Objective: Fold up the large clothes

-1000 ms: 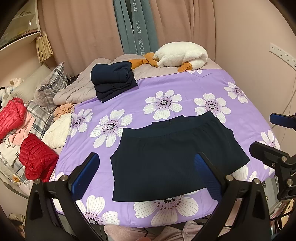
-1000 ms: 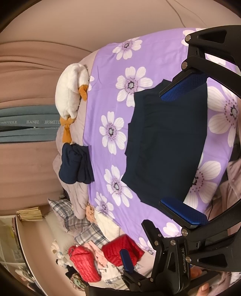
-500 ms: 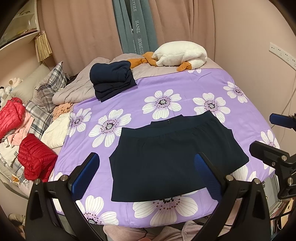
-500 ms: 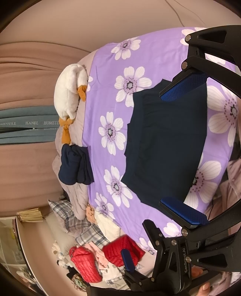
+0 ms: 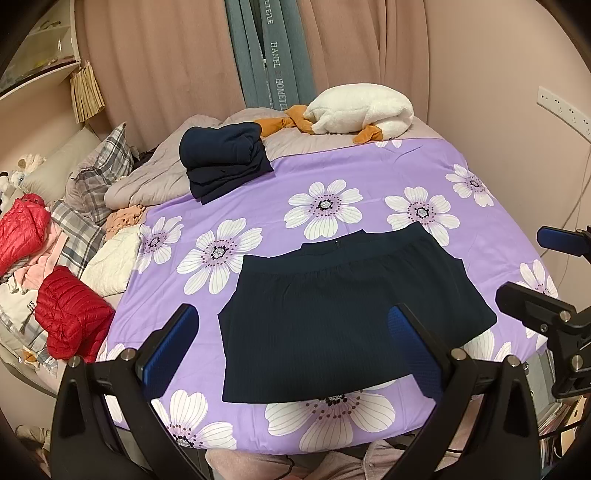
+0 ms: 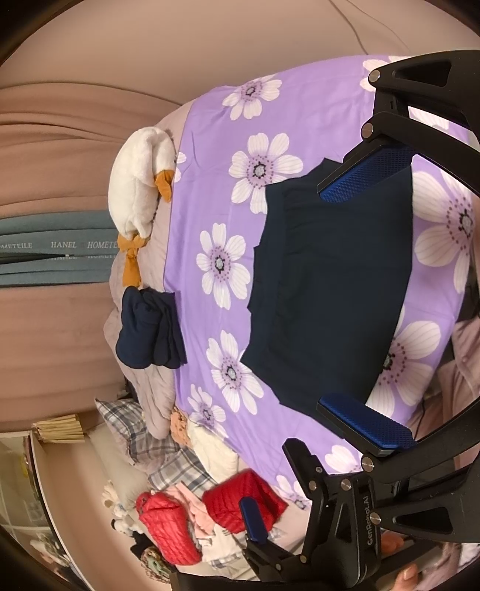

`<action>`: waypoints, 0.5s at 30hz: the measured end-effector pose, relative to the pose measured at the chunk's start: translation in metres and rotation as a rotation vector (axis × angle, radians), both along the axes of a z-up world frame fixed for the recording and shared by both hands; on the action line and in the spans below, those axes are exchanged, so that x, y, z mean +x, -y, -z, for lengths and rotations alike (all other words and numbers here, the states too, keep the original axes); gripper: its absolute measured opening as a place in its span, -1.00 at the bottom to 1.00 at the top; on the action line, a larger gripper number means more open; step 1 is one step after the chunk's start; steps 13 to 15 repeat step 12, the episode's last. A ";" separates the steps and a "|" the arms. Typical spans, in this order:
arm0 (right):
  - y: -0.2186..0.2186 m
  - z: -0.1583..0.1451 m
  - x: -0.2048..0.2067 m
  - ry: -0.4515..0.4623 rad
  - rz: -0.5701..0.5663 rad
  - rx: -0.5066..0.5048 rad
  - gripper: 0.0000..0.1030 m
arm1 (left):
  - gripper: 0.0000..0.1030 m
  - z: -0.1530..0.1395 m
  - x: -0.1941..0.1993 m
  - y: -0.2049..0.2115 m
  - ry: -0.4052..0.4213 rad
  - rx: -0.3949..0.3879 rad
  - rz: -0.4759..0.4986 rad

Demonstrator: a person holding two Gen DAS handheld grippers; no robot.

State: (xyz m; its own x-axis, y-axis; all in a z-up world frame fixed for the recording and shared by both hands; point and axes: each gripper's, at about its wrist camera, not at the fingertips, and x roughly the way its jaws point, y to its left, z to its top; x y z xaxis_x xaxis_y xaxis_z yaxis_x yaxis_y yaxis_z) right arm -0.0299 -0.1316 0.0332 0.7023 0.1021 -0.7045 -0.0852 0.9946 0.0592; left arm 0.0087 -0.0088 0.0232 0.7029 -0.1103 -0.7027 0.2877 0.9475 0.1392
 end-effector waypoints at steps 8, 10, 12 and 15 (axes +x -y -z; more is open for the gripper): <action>0.001 0.001 0.001 0.001 0.003 -0.002 0.98 | 0.99 0.000 0.001 0.002 0.000 0.000 -0.002; 0.001 0.001 0.001 0.001 0.001 -0.003 0.98 | 0.99 0.000 0.001 0.002 0.001 0.000 -0.002; 0.002 0.001 0.001 0.001 0.000 -0.004 0.98 | 0.99 0.000 0.001 0.001 0.000 -0.001 -0.003; 0.002 0.001 0.001 0.001 0.000 -0.004 0.98 | 0.99 0.000 0.001 0.001 0.000 -0.001 -0.003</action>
